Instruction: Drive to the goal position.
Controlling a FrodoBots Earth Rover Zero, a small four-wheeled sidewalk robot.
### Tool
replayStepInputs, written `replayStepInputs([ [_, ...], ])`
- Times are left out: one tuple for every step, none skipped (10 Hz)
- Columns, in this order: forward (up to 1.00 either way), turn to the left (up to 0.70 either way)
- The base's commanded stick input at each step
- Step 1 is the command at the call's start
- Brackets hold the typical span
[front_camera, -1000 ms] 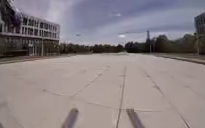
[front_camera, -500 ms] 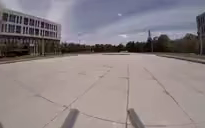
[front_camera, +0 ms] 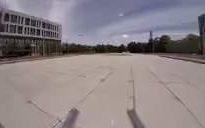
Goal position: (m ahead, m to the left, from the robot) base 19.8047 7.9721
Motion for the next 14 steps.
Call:
replayStepInputs([
  [0.50,0.00],
  [0.50,0.00],
  [0.50,0.00],
  [0.50,0.00],
  [0.50,0.00],
  [0.50,0.00],
  [0.50,0.00],
  [0.50,0.00],
  [0.50,0.00],
  [0.50,0.00],
  [0.50,0.00],
  [0.50,0.00],
  [0.50,0.00],
  [0.50,0.00],
])
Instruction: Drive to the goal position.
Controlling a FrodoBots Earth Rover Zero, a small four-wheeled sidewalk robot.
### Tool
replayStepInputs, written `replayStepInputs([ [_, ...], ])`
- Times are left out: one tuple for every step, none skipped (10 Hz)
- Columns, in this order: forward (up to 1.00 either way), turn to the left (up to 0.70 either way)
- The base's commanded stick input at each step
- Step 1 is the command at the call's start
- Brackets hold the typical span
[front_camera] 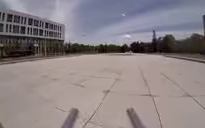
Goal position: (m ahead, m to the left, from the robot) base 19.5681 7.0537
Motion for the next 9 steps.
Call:
replayStepInputs([
  [0.50,0.00],
  [0.50,0.00],
  [0.50,0.00],
  [0.50,0.00],
  [0.50,0.00],
  [0.50,0.00],
  [0.50,0.00],
  [0.50,0.00],
  [0.50,0.00],
])
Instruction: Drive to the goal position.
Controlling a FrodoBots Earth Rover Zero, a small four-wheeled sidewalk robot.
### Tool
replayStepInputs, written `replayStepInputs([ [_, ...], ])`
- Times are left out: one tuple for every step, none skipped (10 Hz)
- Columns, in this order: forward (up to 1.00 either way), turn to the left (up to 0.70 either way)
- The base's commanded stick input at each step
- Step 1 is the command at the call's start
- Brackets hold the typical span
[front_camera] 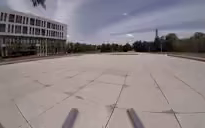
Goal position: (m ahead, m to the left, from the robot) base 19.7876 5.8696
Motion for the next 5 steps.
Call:
replayStepInputs([
  [0.50,0.00],
  [0.50,0.00],
  [0.50,0.00],
  [0.50,0.00],
  [0.50,0.00],
])
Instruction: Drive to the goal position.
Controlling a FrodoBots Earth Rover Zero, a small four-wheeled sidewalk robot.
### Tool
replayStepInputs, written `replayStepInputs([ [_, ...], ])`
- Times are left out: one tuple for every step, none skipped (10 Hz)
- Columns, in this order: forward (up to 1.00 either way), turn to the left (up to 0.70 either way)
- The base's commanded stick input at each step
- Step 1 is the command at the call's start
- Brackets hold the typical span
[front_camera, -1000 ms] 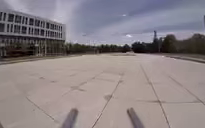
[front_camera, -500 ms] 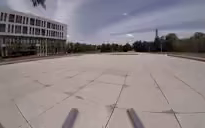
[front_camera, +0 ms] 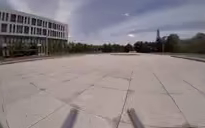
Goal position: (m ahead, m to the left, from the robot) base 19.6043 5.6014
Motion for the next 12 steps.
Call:
replayStepInputs([
  [0.50,0.00],
  [0.50,0.00],
  [0.50,0.00],
  [0.50,0.00],
  [0.50,0.00],
  [0.50,0.00],
  [0.50,0.00],
  [0.50,0.00],
  [0.50,0.00],
  [0.50,0.00],
  [0.50,0.00],
  [0.50,0.00],
])
